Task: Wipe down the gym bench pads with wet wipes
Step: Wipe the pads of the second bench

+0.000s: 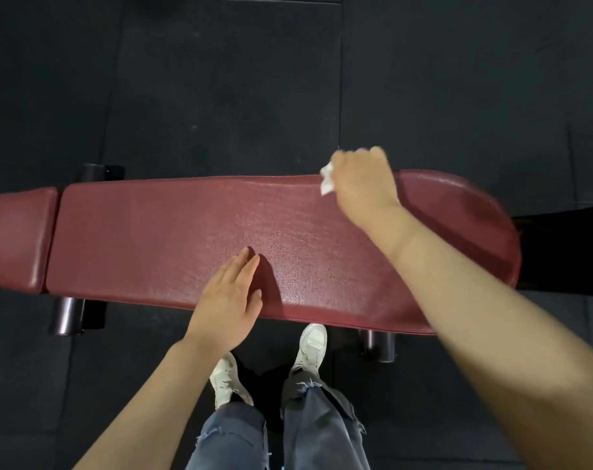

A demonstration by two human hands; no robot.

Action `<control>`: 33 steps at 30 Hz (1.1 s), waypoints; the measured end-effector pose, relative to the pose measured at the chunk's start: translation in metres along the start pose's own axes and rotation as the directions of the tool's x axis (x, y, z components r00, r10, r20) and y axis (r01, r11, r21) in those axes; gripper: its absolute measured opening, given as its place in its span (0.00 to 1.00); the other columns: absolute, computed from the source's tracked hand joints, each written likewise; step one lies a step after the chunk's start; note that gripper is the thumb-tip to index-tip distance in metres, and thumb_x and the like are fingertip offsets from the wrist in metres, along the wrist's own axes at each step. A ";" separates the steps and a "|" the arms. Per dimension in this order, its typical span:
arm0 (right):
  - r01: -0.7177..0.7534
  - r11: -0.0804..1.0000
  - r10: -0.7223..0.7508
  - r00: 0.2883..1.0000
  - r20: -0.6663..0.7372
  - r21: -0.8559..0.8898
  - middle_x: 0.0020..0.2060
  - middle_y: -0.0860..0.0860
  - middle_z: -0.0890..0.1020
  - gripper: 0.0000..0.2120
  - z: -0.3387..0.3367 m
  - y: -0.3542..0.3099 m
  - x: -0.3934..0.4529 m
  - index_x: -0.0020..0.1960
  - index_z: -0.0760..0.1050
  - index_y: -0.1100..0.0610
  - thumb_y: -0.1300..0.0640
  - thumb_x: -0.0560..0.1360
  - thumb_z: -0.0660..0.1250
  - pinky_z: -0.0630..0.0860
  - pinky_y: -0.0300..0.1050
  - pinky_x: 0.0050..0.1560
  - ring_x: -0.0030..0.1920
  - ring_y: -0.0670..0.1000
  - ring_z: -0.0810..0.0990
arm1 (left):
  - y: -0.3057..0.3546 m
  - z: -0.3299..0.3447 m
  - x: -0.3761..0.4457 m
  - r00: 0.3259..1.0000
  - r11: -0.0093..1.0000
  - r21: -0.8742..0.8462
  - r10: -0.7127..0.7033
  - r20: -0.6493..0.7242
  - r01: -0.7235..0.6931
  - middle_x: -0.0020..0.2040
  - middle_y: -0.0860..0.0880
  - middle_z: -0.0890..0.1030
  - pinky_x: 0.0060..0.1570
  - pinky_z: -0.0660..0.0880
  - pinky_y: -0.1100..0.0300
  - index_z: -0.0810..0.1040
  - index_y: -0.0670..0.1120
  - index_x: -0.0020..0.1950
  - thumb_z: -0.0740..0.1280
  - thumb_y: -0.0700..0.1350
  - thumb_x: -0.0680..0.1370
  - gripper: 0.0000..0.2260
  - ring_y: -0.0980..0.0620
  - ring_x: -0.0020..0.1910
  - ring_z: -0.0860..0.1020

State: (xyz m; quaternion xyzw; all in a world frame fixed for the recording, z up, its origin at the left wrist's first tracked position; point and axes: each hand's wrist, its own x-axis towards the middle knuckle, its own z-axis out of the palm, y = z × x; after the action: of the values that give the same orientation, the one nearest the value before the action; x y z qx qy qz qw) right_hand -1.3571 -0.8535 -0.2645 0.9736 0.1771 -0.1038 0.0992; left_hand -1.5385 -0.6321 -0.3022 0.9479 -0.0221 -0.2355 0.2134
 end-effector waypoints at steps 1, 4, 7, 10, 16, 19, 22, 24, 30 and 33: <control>-0.094 0.994 0.094 0.996 0.013 0.048 0.46 0.53 0.82 0.13 0.003 0.004 -0.003 0.57 0.72 0.59 0.62 0.72 0.65 0.67 0.50 0.50 0.47 0.57 0.79 | 0.003 0.000 0.002 1.000 1.000 0.021 -0.002 0.007 0.002 0.81 0.49 0.54 0.78 0.54 0.52 0.56 0.48 0.81 0.61 0.48 0.82 0.28 0.48 0.79 0.55; -0.064 0.977 0.050 0.996 0.072 0.202 0.45 0.53 0.81 0.22 0.023 -0.018 -0.086 0.65 0.70 0.62 0.64 0.71 0.64 0.68 0.51 0.49 0.45 0.56 0.77 | 0.009 -0.003 0.001 0.999 0.999 0.034 -0.032 0.018 0.031 0.81 0.48 0.54 0.77 0.56 0.49 0.57 0.47 0.80 0.62 0.47 0.81 0.28 0.46 0.79 0.56; 0.130 0.934 -0.136 0.991 -0.008 0.333 0.35 0.51 0.77 0.12 0.037 -0.049 -0.185 0.48 0.77 0.59 0.68 0.66 0.67 0.63 0.47 0.42 0.34 0.53 0.72 | 0.011 -0.004 0.000 0.999 0.999 0.028 -0.031 0.010 0.031 0.81 0.48 0.56 0.77 0.57 0.47 0.59 0.47 0.80 0.63 0.46 0.81 0.28 0.46 0.79 0.57; 0.126 0.954 -0.141 0.989 0.038 0.271 0.42 0.51 0.80 0.10 0.042 -0.030 -0.151 0.50 0.74 0.56 0.64 0.70 0.67 0.60 0.49 0.44 0.42 0.55 0.76 | 0.010 -0.003 0.000 1.000 0.999 0.034 -0.019 0.014 0.018 0.81 0.48 0.56 0.76 0.58 0.46 0.60 0.47 0.79 0.64 0.45 0.80 0.28 0.46 0.79 0.57; -0.324 0.925 0.336 0.942 -0.029 0.198 0.50 0.54 0.80 0.13 0.017 0.021 -0.023 0.58 0.70 0.58 0.62 0.73 0.61 0.66 0.51 0.54 0.52 0.58 0.77 | 0.017 -0.004 0.000 0.999 0.999 0.017 -0.034 -0.012 0.034 0.81 0.49 0.56 0.77 0.55 0.48 0.59 0.47 0.80 0.63 0.44 0.81 0.28 0.46 0.79 0.56; -0.263 0.930 0.262 0.964 0.040 0.257 0.48 0.52 0.80 0.25 0.025 -0.010 -0.097 0.68 0.67 0.59 0.58 0.74 0.46 0.65 0.52 0.52 0.49 0.56 0.76 | 0.023 -0.004 -0.001 0.999 0.999 0.011 -0.038 -0.005 0.039 0.81 0.49 0.55 0.77 0.54 0.49 0.58 0.48 0.80 0.63 0.44 0.81 0.28 0.47 0.79 0.55; -0.240 0.918 0.203 0.968 0.145 0.316 0.34 0.46 0.76 0.17 0.037 -0.036 -0.215 0.57 0.76 0.53 0.63 0.69 0.68 0.64 0.47 0.41 0.36 0.51 0.72 | 0.032 -0.004 -0.001 1.000 1.000 0.004 -0.006 0.020 0.006 0.81 0.50 0.54 0.77 0.54 0.48 0.57 0.48 0.80 0.62 0.45 0.81 0.28 0.47 0.79 0.54; -0.251 0.926 0.206 0.962 0.178 0.284 0.29 0.47 0.74 0.13 0.049 -0.034 -0.244 0.41 0.76 0.53 0.65 0.63 0.75 0.66 0.47 0.36 0.31 0.52 0.72 | 0.034 -0.002 -0.001 0.999 1.000 0.007 0.021 0.027 -0.021 0.81 0.50 0.54 0.77 0.55 0.48 0.58 0.47 0.80 0.62 0.45 0.81 0.28 0.47 0.79 0.54; -0.159 0.962 0.178 0.982 -0.069 0.220 0.40 0.52 0.80 0.10 0.047 -0.001 -0.123 0.48 0.74 0.56 0.54 0.70 0.71 0.65 0.49 0.45 0.41 0.56 0.77 | 0.039 0.004 -0.001 0.999 0.999 0.013 0.032 0.027 -0.033 0.81 0.50 0.54 0.77 0.55 0.48 0.58 0.47 0.80 0.63 0.44 0.81 0.28 0.47 0.79 0.55; -0.340 0.916 0.352 0.936 -0.016 0.212 0.47 0.52 0.82 0.24 0.029 0.040 -0.040 0.56 0.73 0.56 0.50 0.66 0.76 0.66 0.51 0.52 0.49 0.56 0.79 | 0.042 0.006 -0.002 0.999 0.999 0.026 0.047 0.023 -0.047 0.81 0.50 0.55 0.77 0.56 0.48 0.59 0.47 0.80 0.63 0.43 0.80 0.28 0.47 0.79 0.56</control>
State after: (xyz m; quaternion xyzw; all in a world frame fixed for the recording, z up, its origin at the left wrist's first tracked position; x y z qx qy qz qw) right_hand -1.3835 -0.9095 -0.2763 0.9970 -0.0069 -0.0760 0.0100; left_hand -1.5401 -0.6721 -0.2888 0.9472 -0.0498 -0.2407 0.2061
